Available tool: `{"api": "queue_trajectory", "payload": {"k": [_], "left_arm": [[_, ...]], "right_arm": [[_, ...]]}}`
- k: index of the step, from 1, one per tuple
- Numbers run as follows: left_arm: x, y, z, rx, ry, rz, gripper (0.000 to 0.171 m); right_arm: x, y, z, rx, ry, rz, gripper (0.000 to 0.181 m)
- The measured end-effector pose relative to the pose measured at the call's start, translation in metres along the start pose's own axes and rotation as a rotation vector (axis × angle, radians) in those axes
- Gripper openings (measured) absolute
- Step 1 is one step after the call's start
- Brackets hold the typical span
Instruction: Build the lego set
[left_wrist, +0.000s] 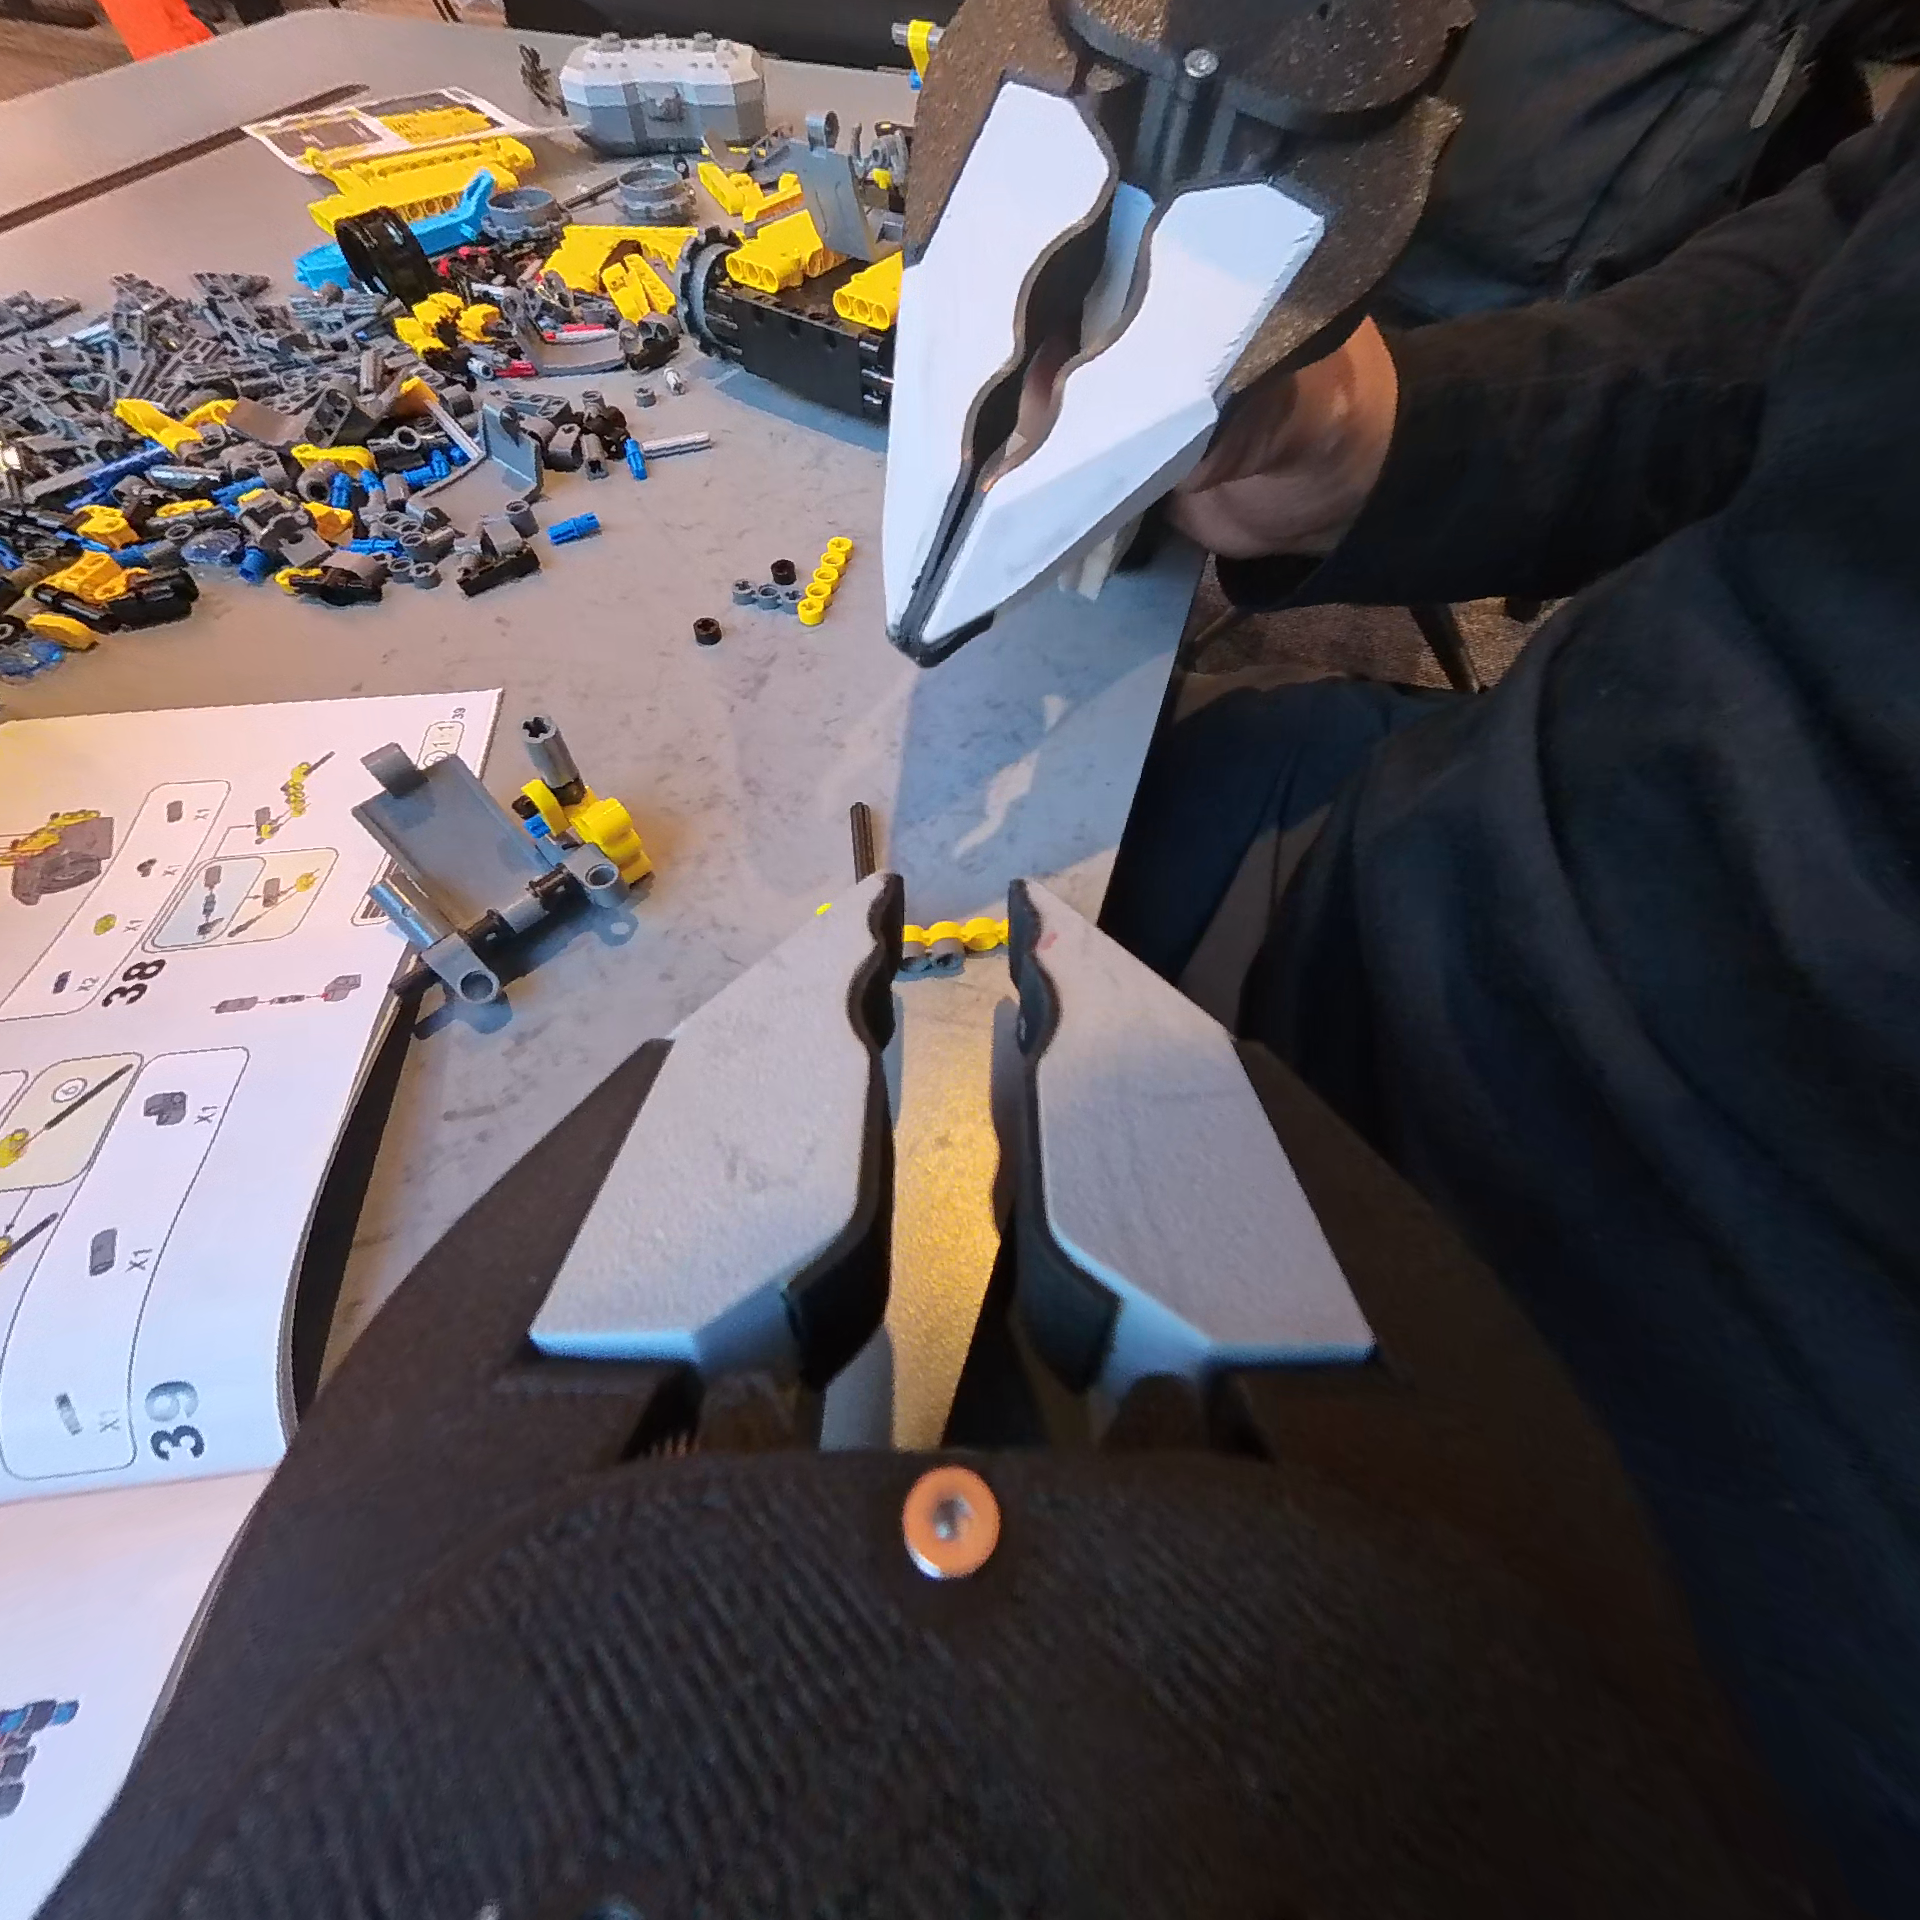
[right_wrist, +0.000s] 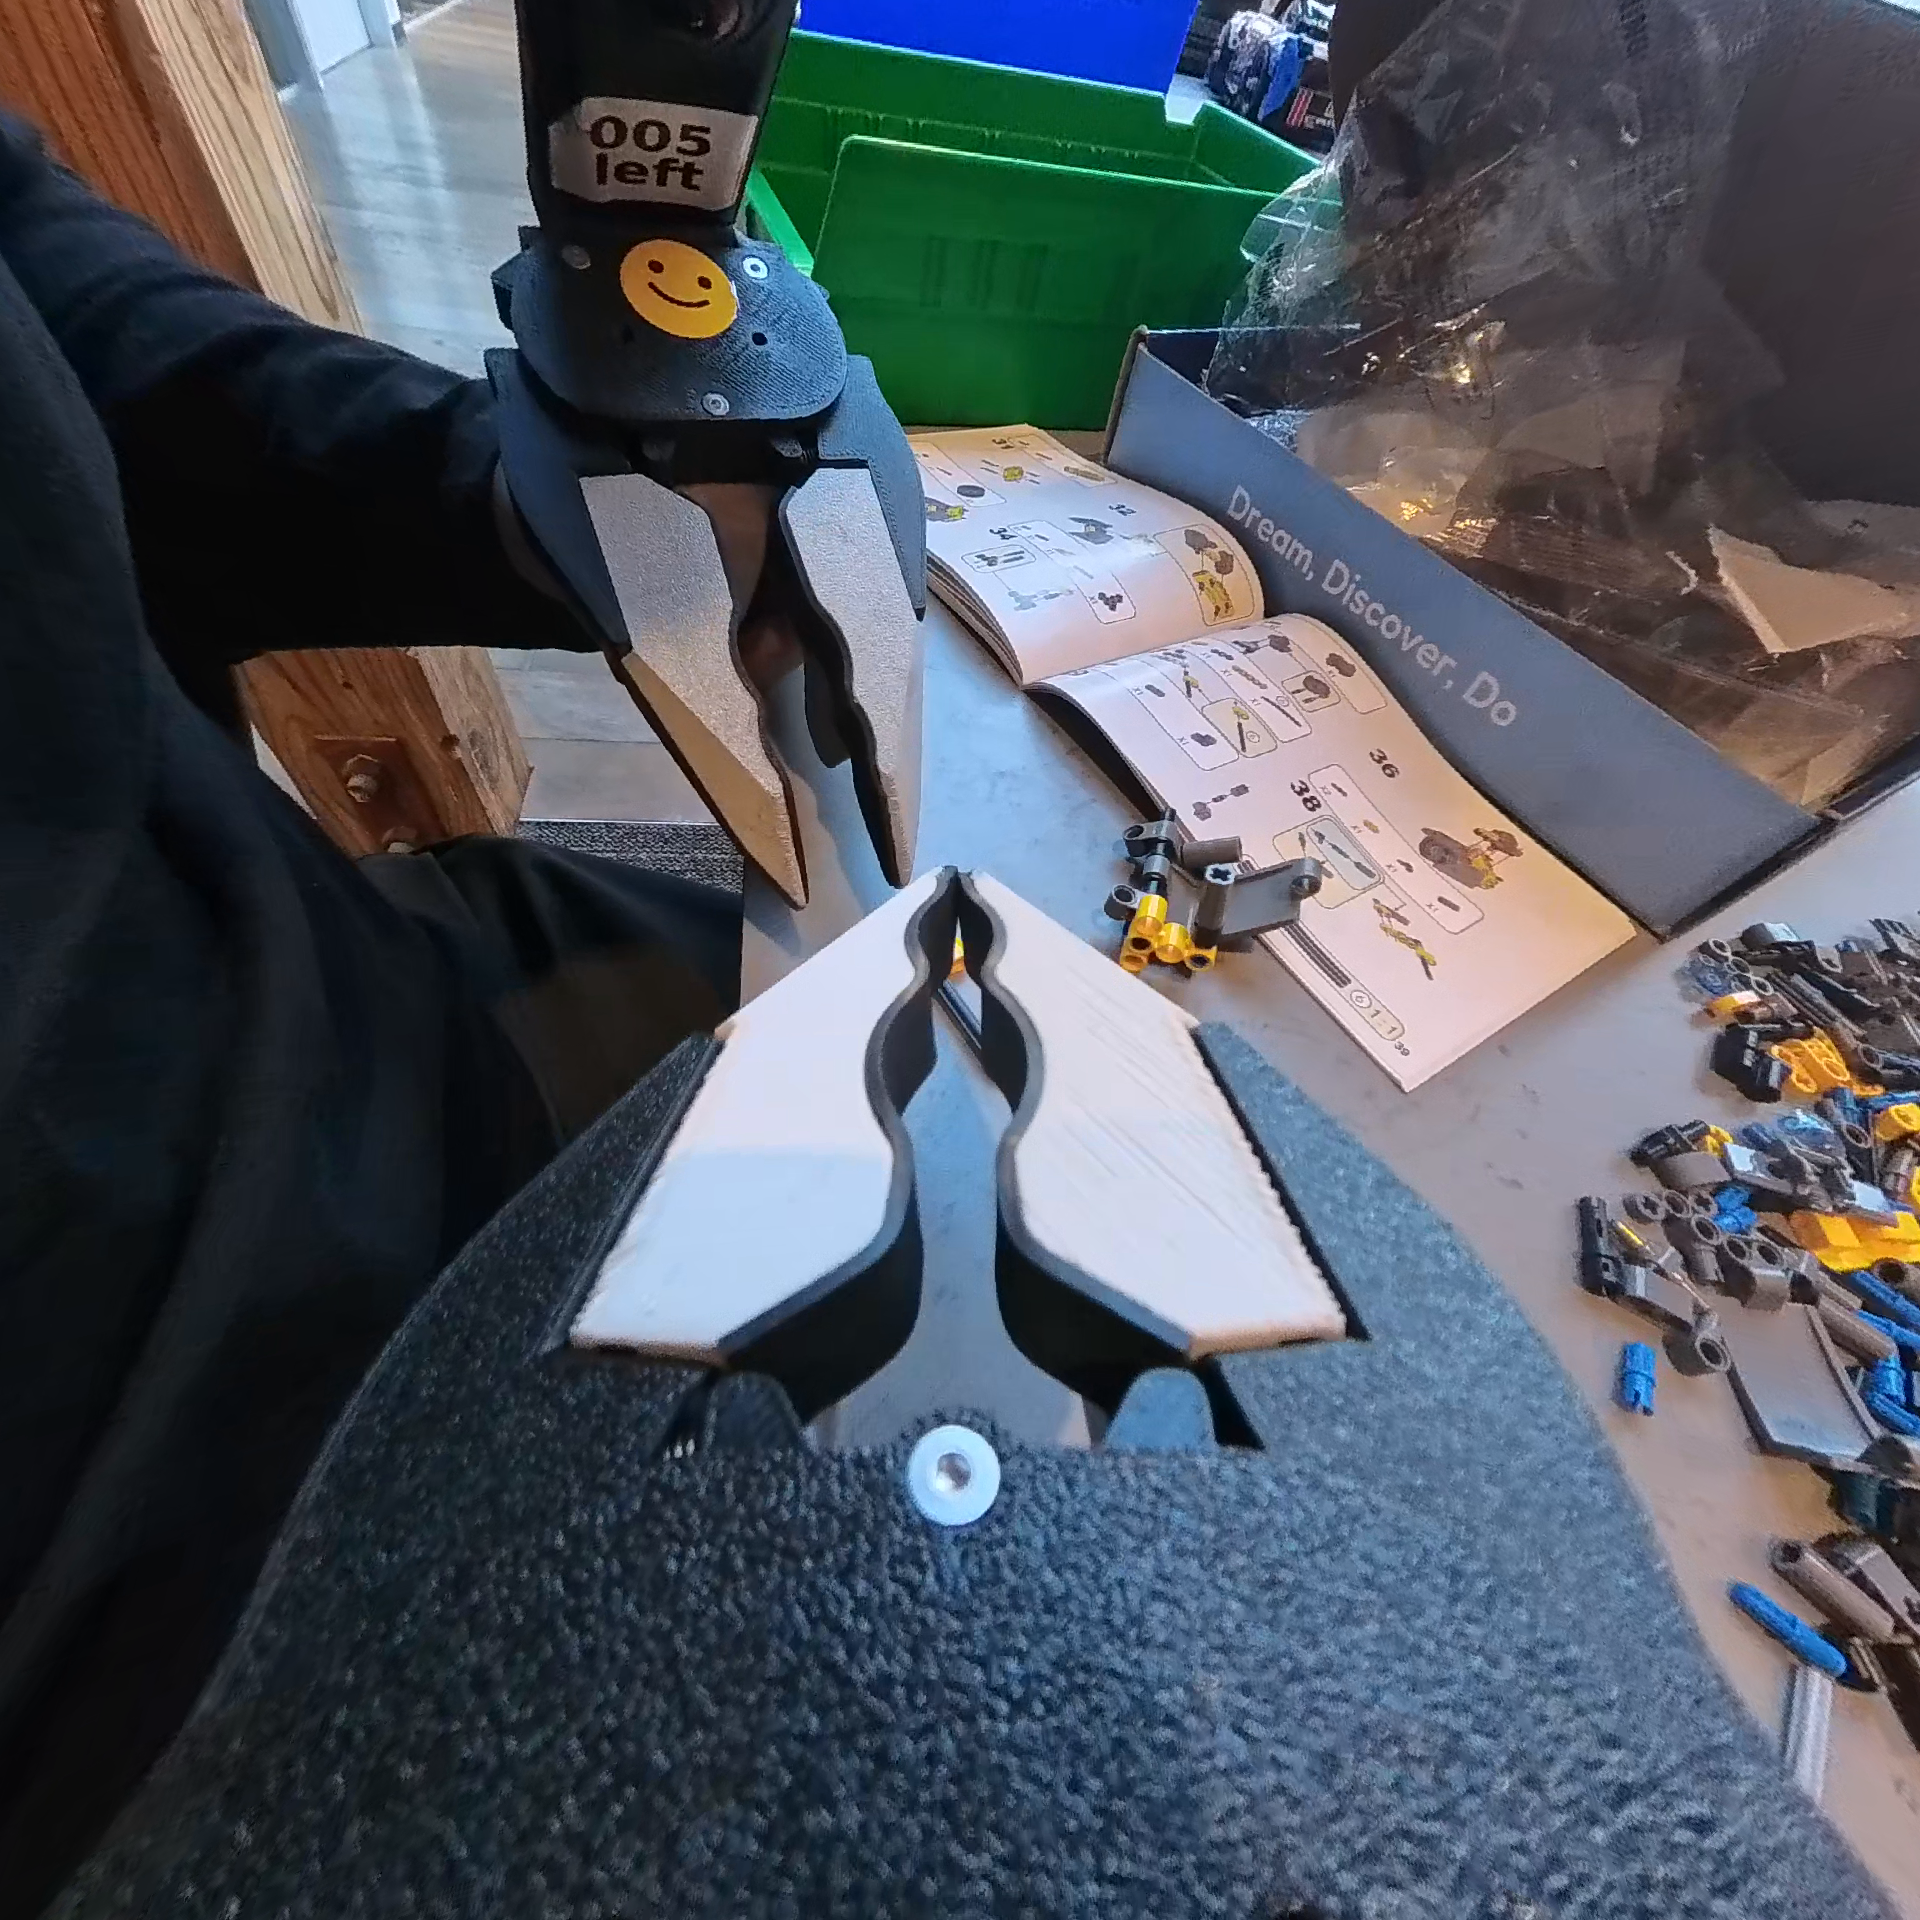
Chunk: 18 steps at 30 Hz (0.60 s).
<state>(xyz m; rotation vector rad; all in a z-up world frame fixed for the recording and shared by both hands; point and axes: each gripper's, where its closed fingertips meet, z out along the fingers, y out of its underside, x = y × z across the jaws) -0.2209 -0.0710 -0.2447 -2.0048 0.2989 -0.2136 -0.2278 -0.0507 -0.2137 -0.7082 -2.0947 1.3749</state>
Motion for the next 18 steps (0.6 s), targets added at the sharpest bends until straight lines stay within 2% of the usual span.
{"api": "queue_trajectory", "payload": {"k": [18], "left_arm": [[0.0000, 0.0006, 0.0007, -0.006, -0.004, 0.002, 0.017]], "right_arm": [[-0.0006, 0.0005, 0.0012, -0.008, 0.003, -0.008, 0.000]]}}
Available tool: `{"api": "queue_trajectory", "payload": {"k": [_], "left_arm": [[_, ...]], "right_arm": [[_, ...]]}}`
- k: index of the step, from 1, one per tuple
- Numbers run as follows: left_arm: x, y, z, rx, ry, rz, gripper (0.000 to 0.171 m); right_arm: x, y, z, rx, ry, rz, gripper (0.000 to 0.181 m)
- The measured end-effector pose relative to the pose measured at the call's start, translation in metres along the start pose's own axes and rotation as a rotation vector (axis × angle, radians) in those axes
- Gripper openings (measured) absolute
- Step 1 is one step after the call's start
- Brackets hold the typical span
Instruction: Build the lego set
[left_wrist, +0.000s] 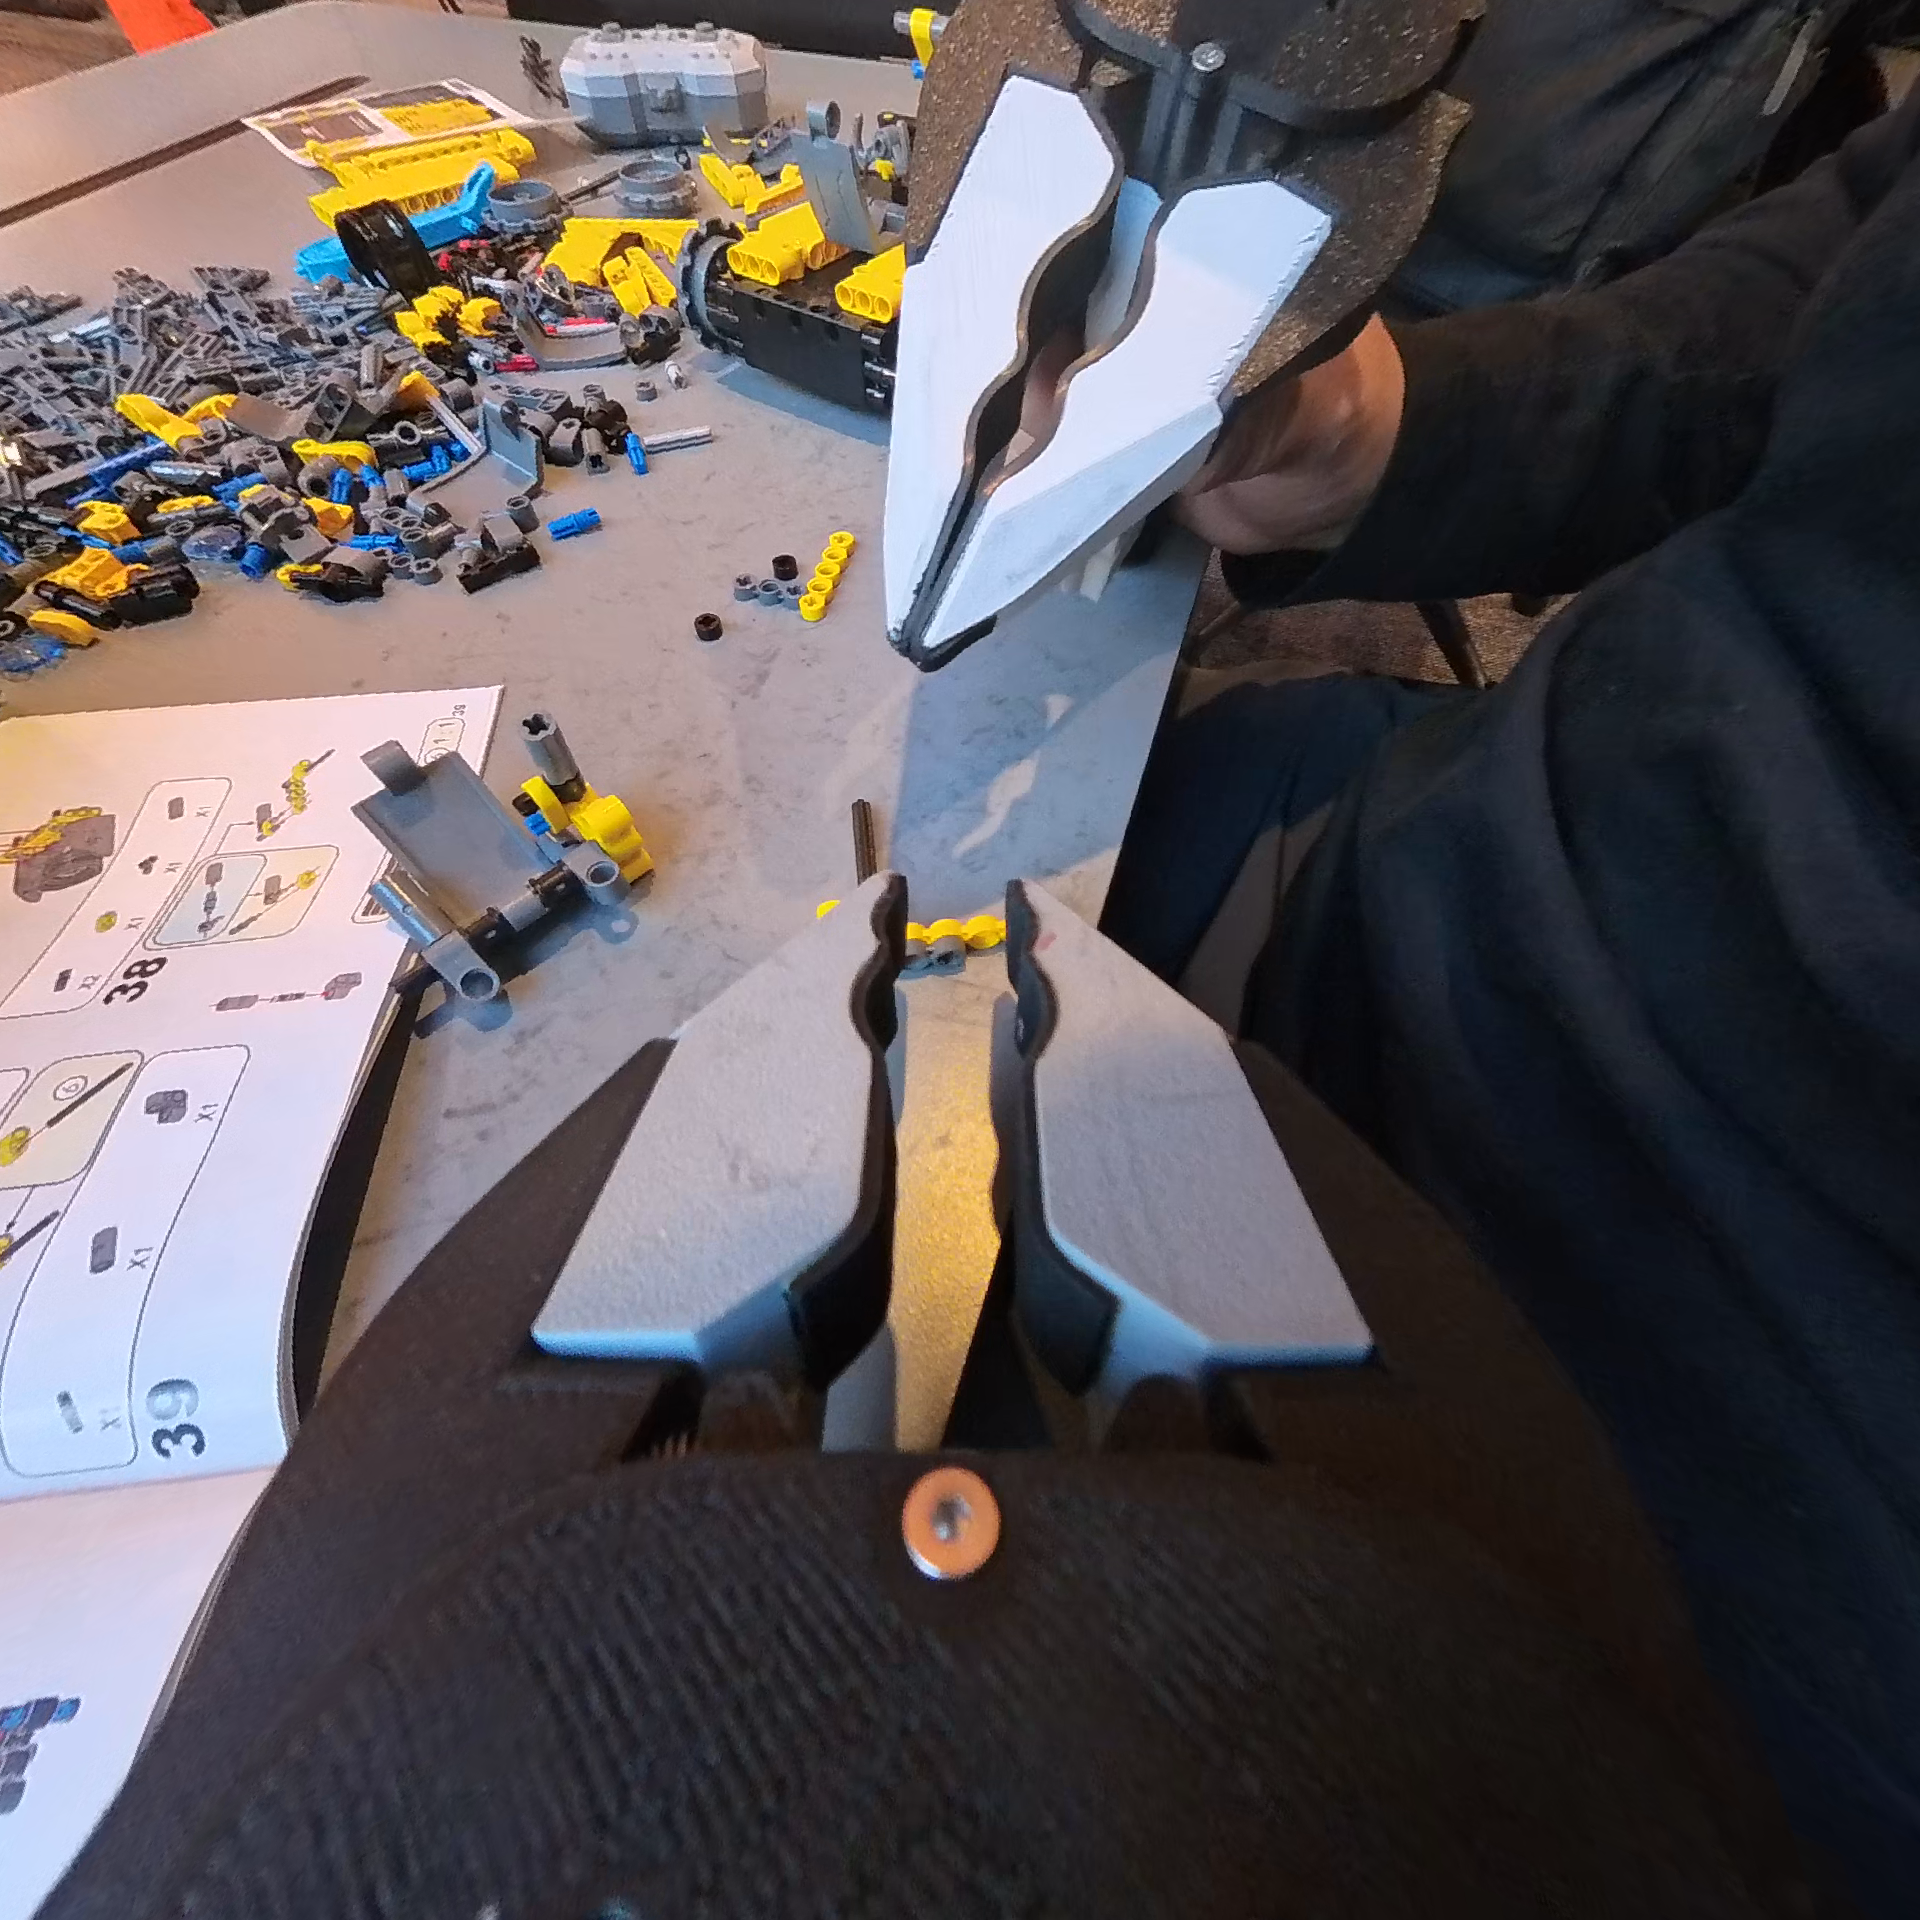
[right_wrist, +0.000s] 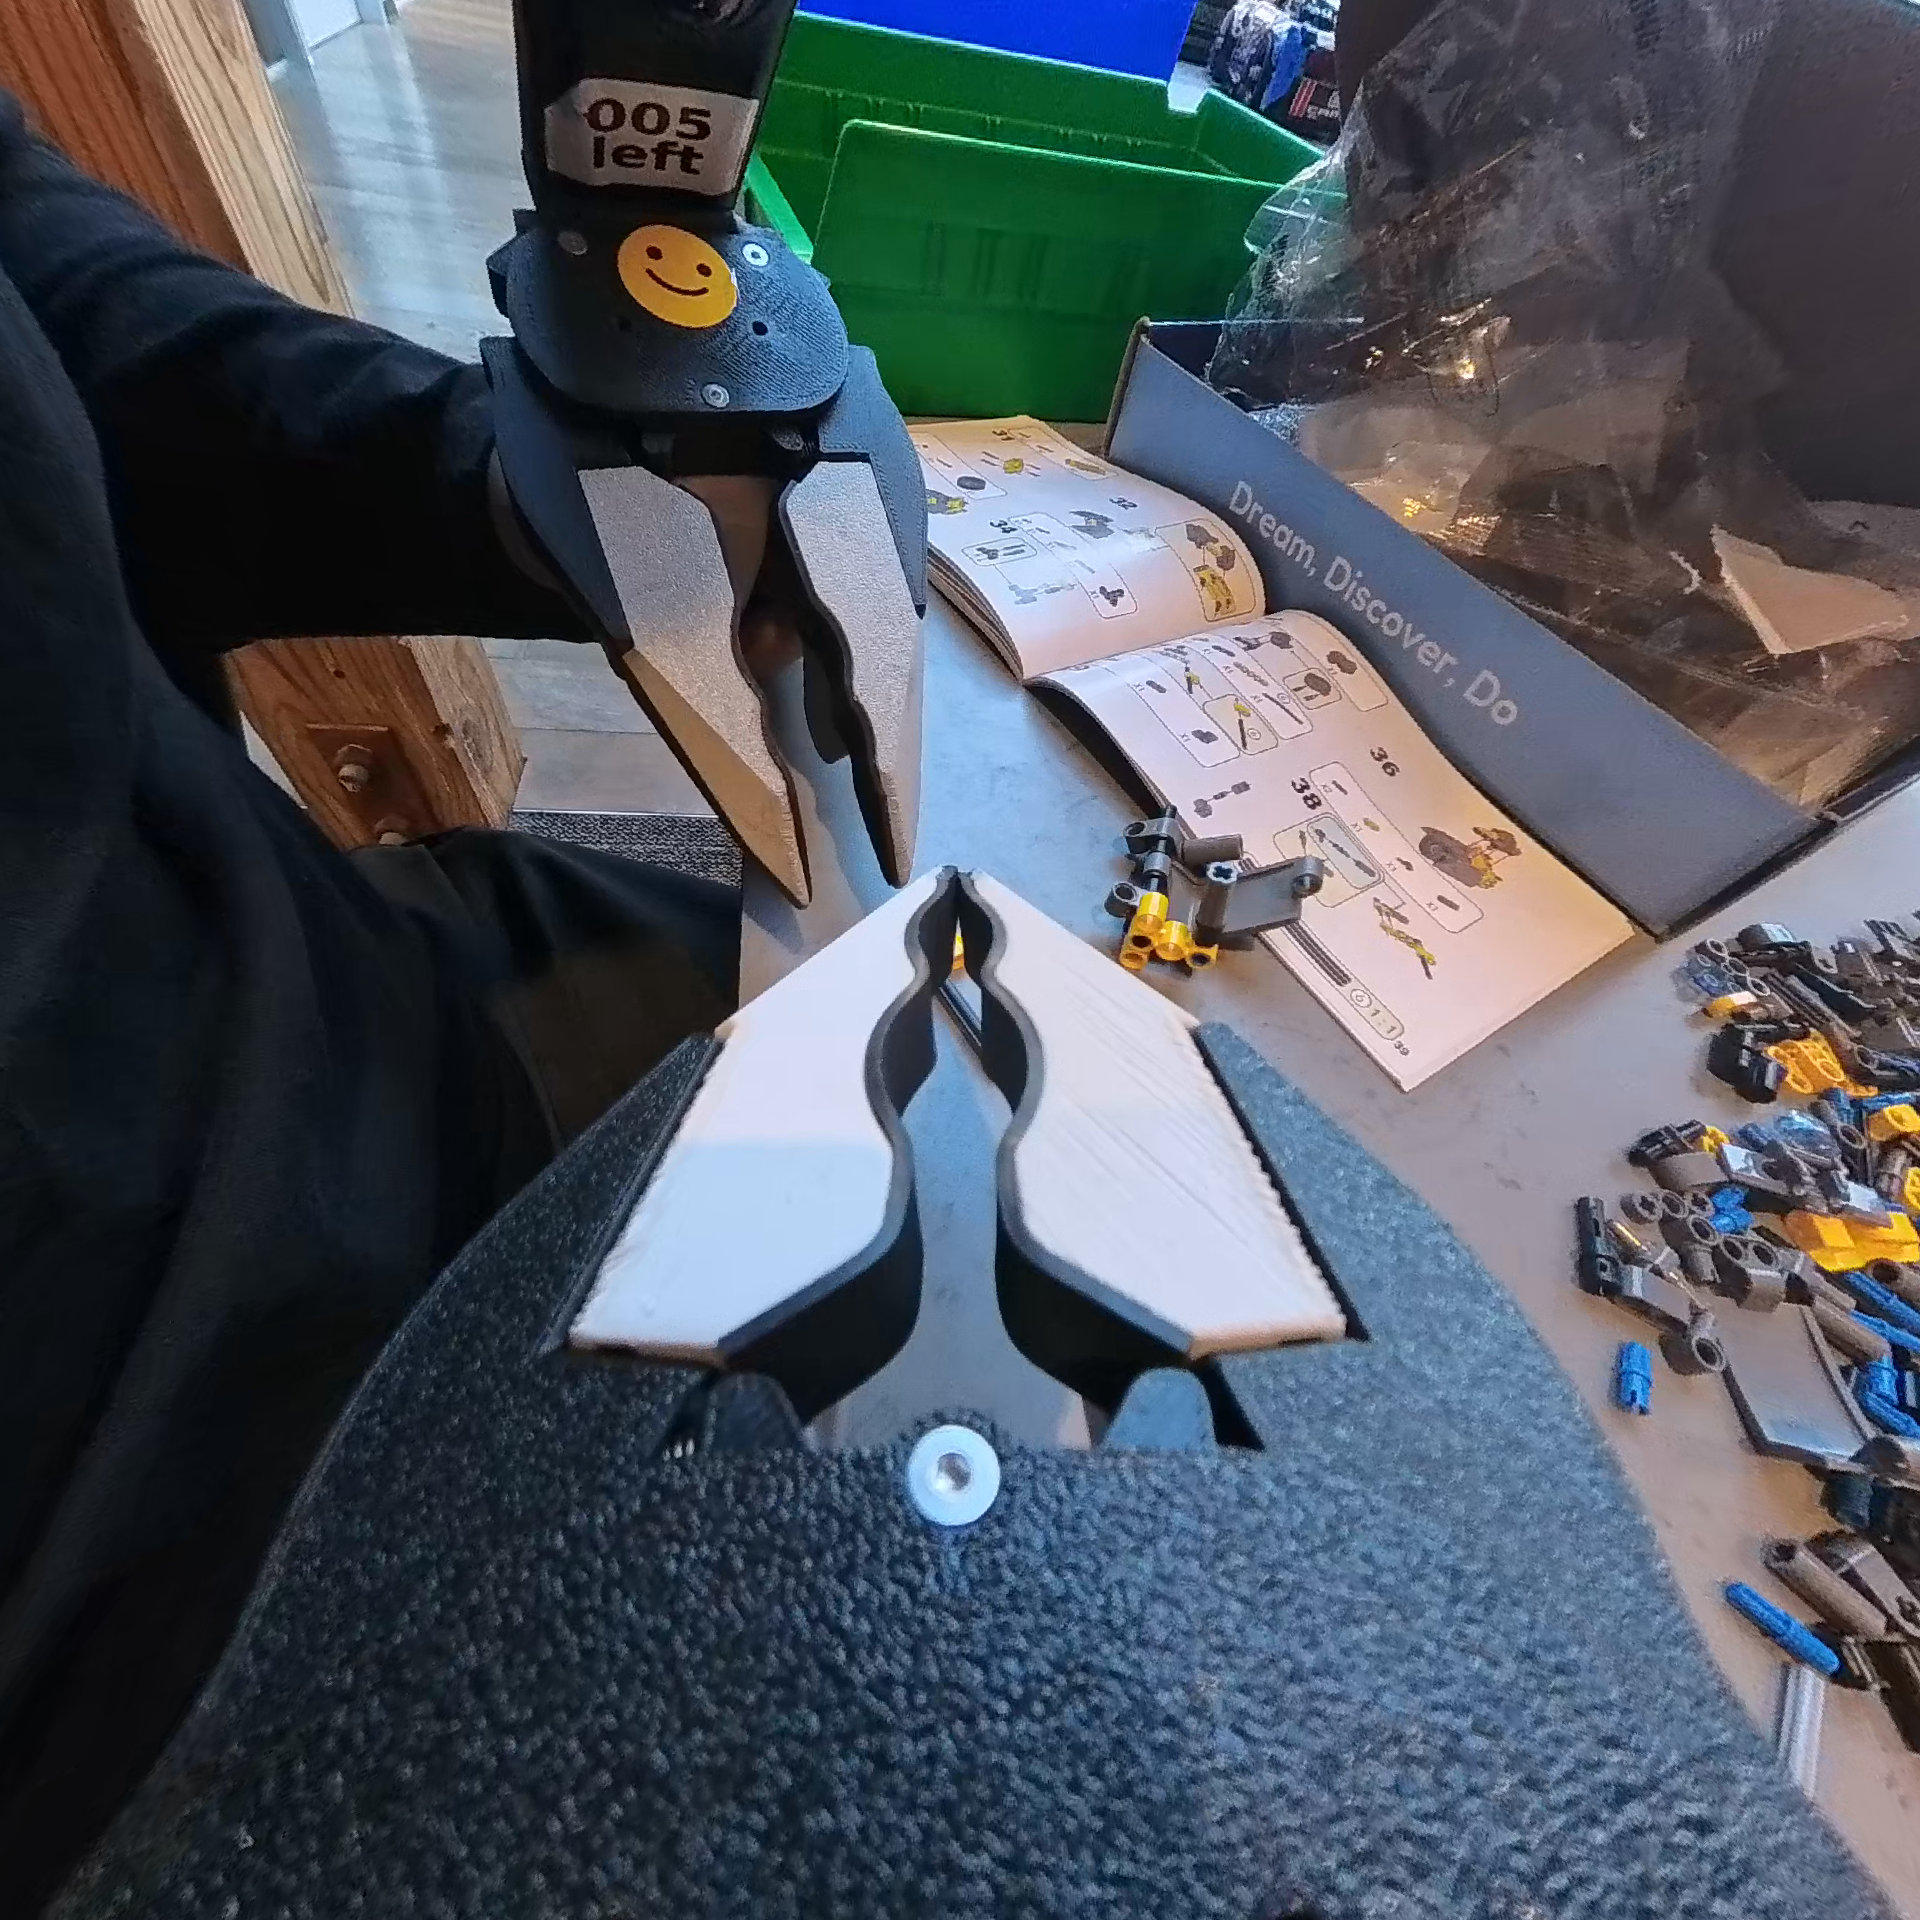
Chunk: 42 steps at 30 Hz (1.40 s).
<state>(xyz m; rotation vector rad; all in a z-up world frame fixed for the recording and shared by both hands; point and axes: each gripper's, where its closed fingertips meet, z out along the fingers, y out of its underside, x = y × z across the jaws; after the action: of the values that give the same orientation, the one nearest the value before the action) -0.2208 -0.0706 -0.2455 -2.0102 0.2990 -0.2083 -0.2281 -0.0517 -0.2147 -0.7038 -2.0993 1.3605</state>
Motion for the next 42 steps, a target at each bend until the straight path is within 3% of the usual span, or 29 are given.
{"api": "queue_trajectory", "payload": {"k": [6, 14, 18, 23, 29, 33, 37, 42], "left_arm": [[-0.004, -0.001, -0.001, 0.002, -0.013, -0.026, 0.017], [-0.019, 0.015, 0.000, -0.119, -0.110, -0.043, 0.023], [-0.029, 0.016, -0.002, -0.160, -0.205, -0.050, 0.024], [-0.025, 0.005, -0.012, -0.102, -0.227, -0.150, 0.025], [-0.009, 0.013, -0.008, -0.107, -0.231, -0.221, 0.032], [-0.008, 0.021, -0.005, -0.168, -0.285, -0.196, 0.032], [-0.002, 0.024, 0.000, -0.175, -0.290, -0.232, 0.032], [0.001, 0.027, 0.005, -0.173, -0.296, -0.237, 0.028]], "right_arm": [[0.000, -0.001, -0.001, 0.007, 0.000, -0.001, 0.000], [0.006, 0.000, -0.007, 0.006, 0.036, 0.032, 0.001], [0.004, 0.016, -0.004, -0.102, -0.008, 0.139, 0.038], [0.003, 0.035, 0.003, -0.264, -0.029, 0.129, 0.037], [0.002, 0.051, 0.023, -0.407, -0.075, 0.062, 0.038], [-0.003, 0.053, 0.028, -0.404, -0.121, 0.091, 0.031], [-0.015, 0.052, 0.027, -0.407, -0.170, 0.098, 0.006], [-0.016, 0.052, 0.026, -0.407, -0.096, 0.056, 0.004]]}}
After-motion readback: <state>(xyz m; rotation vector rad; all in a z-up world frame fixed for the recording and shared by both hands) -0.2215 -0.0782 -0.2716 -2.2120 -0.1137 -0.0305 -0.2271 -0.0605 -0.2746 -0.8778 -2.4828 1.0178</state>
